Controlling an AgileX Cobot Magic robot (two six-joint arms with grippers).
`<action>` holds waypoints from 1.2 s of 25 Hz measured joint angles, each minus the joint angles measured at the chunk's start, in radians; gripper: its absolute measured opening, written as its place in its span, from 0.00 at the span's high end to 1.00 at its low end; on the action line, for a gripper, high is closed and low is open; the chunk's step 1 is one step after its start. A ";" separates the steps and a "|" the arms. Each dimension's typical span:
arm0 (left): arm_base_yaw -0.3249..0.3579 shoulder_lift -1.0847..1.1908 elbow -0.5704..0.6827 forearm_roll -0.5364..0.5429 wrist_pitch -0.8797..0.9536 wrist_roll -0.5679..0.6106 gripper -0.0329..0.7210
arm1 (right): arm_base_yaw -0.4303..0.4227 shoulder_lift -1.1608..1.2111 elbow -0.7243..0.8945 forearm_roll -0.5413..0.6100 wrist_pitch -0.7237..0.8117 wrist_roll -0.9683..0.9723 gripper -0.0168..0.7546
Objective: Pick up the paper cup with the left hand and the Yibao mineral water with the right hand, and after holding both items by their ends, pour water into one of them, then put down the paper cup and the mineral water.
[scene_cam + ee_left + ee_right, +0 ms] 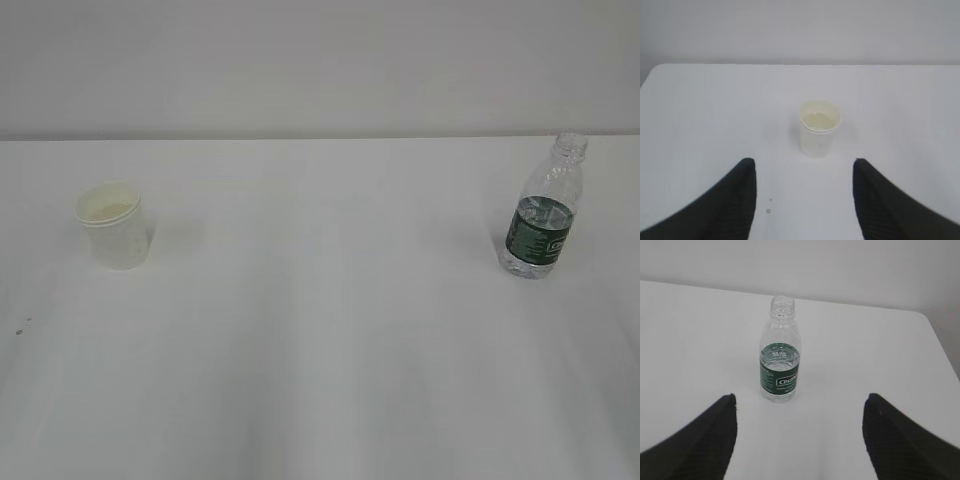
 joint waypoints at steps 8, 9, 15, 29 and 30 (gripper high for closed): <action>0.000 0.000 0.000 -0.049 0.048 0.000 0.39 | 0.000 0.000 0.000 0.000 0.000 0.000 0.21; 0.000 0.000 0.000 -0.049 0.048 0.000 0.39 | 0.000 0.000 0.000 0.000 0.000 0.000 0.21; 0.000 0.000 0.000 -0.053 0.088 0.000 0.39 | 0.000 0.000 0.000 -0.001 0.000 0.000 0.21; 0.000 0.000 0.000 -0.049 0.154 0.000 0.41 | 0.000 0.000 -0.045 -0.001 0.116 0.000 0.21; 0.000 0.000 0.000 -0.044 0.159 0.000 0.41 | 0.000 0.000 -0.059 -0.001 0.137 0.000 0.21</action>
